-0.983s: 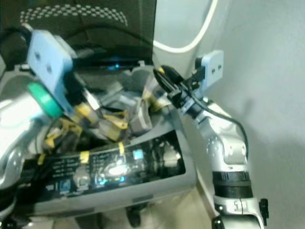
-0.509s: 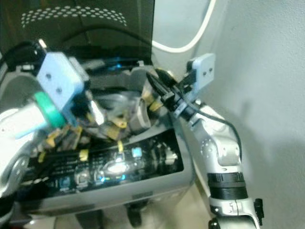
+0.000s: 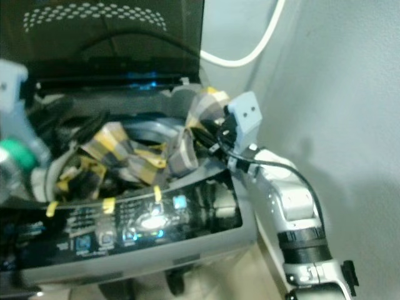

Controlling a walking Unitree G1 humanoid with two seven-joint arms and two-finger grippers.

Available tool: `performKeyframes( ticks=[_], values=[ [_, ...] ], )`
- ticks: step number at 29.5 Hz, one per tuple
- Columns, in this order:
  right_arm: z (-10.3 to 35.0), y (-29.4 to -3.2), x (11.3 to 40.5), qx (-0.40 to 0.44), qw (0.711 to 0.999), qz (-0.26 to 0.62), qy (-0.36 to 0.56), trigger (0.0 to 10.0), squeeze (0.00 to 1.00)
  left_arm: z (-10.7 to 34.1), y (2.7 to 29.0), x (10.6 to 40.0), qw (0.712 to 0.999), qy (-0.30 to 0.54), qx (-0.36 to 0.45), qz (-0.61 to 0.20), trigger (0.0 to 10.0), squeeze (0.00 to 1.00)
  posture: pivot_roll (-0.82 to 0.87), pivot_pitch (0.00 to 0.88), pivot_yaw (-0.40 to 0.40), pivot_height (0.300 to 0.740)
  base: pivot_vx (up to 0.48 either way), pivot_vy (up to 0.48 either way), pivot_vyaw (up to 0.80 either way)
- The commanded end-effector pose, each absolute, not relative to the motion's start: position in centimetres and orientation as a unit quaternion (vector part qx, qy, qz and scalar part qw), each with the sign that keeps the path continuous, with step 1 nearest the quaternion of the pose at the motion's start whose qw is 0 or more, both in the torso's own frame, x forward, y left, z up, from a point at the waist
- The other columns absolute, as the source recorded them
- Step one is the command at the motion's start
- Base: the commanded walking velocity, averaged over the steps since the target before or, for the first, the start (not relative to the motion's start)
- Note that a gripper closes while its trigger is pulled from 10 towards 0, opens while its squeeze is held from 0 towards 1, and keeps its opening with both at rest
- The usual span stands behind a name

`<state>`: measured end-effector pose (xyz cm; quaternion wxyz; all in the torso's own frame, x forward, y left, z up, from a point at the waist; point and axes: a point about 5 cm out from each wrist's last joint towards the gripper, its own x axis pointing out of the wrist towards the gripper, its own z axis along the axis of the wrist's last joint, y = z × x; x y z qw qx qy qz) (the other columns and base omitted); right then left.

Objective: Clothes washing

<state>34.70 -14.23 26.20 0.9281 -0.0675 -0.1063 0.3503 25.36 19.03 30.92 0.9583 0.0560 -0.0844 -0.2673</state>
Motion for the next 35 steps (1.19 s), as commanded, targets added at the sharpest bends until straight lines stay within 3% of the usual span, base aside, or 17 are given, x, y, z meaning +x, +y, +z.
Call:
performKeyframes(
  ticks=[1,11,17,23,24,35],
  values=[
    [26.2,-14.2,34.9,-0.073,0.930,0.346,-0.106,10.0,0.00,30.7,19.3,24.1,0.948,-0.075,0.083,-0.297,10.0,0.00,0.18,0.155,0.015,0.740,0.000,0.000,0.00],
    [27.4,-15.2,35.9,-0.079,0.946,0.291,-0.118,10.0,0.00,29.9,20.9,21.7,0.927,-0.015,0.158,-0.340,10.0,0.00,0.19,0.159,0.007,0.740,0.000,0.000,0.00],
    [28.2,-17.4,36.3,-0.083,0.960,0.236,-0.123,10.0,0.00,30.2,21.4,21.1,0.924,0.013,0.155,-0.349,10.0,0.00,0.18,0.161,0.013,0.740,0.000,0.000,0.00],
    [26.9,-17.8,36.4,-0.096,0.964,0.232,-0.093,10.0,0.00,30.1,20.9,21.1,0.920,0.009,0.152,-0.360,10.0,0.00,0.18,0.162,0.012,0.740,0.000,0.000,0.00],
    [26.8,-17.8,36.3,-0.095,0.963,0.237,-0.088,10.0,1.00,30.0,20.8,21.1,0.920,0.008,0.152,-0.361,10.0,0.00,0.17,0.163,0.011,0.740,0.000,0.000,0.00],
    [27.5,-17.8,34.9,-0.091,0.944,0.306,-0.085,10.0,1.00,29.8,20.7,21.1,0.917,0.011,0.154,-0.369,10.0,0.00,0.17,0.160,0.008,0.740,0.000,0.000,0.00]
  ],
)
